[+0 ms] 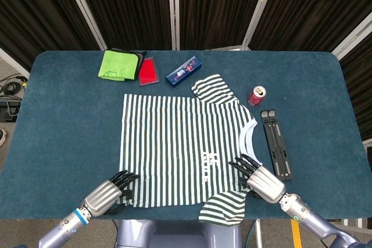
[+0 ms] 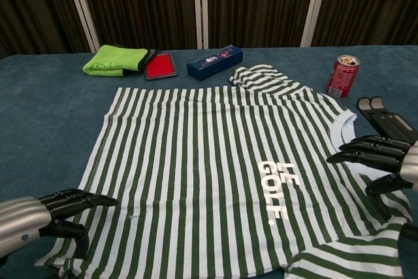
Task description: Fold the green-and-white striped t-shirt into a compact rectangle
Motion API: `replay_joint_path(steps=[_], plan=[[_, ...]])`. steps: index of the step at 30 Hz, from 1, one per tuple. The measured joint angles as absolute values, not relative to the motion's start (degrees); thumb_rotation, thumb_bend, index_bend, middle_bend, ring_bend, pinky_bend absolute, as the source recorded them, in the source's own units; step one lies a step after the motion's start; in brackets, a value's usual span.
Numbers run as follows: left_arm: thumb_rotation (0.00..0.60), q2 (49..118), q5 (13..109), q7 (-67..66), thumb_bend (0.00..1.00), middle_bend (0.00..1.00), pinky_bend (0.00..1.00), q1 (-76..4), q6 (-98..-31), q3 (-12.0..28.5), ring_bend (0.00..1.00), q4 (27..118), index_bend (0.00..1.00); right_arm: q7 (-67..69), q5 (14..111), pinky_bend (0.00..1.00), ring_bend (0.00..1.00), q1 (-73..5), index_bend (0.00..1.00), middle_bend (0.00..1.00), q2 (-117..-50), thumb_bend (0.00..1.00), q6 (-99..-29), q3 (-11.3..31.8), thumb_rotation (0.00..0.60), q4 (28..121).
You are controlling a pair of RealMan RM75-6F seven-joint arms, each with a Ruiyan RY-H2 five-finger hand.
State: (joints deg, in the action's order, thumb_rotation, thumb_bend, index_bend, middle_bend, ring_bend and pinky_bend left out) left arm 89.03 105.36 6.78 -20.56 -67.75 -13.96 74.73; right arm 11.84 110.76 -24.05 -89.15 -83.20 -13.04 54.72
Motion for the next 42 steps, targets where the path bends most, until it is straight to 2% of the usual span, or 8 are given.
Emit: replay_joint_path(steps=[7, 11, 19, 29, 42], plan=[[0.6, 89.4, 103.8, 7.5, 0.52, 0.0, 0.0, -20.6, -68.1, -13.3, 0.0, 76.1, 0.72, 11.2, 111.4, 0.0, 0.0, -24.9, 0.77, 0.09, -88.9, 0.46, -82.6, -13.2, 0.6, 55.2], [0.6, 88.9, 103.6, 8.4, 0.52, 0.0, 0.0, -20.7, -68.5, -13.4, 0.0, 77.0, 0.78, 11.1, 112.0, 0.0, 0.0, -26.0, 0.77, 0.09, -88.2, 0.46, -81.7, -13.5, 0.6, 56.2], [0.6, 87.2, 105.5, 8.9, 0.52, 0.0, 0.0, -20.8, -70.9, -14.4, 0.0, 78.1, 0.79, 10.9, 112.9, 0.0, 0.0, -28.3, 0.77, 0.09, -85.7, 0.47, -79.5, -13.9, 0.6, 60.6], [0.6, 82.9, 111.5, 9.7, 0.53, 0.0, 0.0, -20.6, -76.0, -18.2, 0.0, 80.8, 0.81, 11.0, 113.6, 0.0, 0.0, -30.4, 0.78, 0.11, -79.5, 0.47, -76.3, -15.7, 0.6, 71.6], [0.6, 76.3, 115.9, 9.6, 0.53, 0.0, 0.0, -21.8, -76.2, -22.9, 0.0, 87.9, 0.81, 10.6, 116.1, 0.0, 0.0, -31.1, 0.78, 0.11, -73.0, 0.47, -73.9, -19.9, 0.6, 83.8]])
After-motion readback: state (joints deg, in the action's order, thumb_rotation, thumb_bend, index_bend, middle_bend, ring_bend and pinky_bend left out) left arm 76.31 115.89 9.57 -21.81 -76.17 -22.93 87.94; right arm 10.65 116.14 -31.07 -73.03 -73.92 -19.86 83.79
